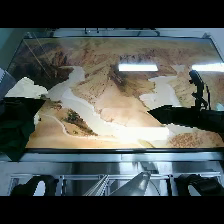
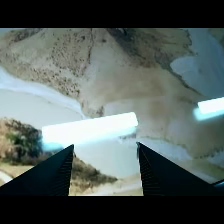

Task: Fold the shirts.

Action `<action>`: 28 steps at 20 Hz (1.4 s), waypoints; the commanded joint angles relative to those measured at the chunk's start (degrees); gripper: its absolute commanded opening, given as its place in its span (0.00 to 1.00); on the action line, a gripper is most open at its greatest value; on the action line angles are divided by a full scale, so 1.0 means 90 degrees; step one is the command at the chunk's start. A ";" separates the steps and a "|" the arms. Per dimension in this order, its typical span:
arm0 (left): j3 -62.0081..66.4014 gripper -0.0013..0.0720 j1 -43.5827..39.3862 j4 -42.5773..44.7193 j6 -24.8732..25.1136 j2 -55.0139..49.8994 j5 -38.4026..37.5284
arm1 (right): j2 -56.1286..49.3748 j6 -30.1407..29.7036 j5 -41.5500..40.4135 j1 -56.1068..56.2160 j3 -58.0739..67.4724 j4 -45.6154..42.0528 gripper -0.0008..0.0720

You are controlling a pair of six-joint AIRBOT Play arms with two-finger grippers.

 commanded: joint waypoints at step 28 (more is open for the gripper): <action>0.5474 0.90 0.2008 0.2822 -0.0469 -0.8612 0.0415 | 0.0005 0.0000 0.0000 0.0002 -0.0002 0.0002 0.04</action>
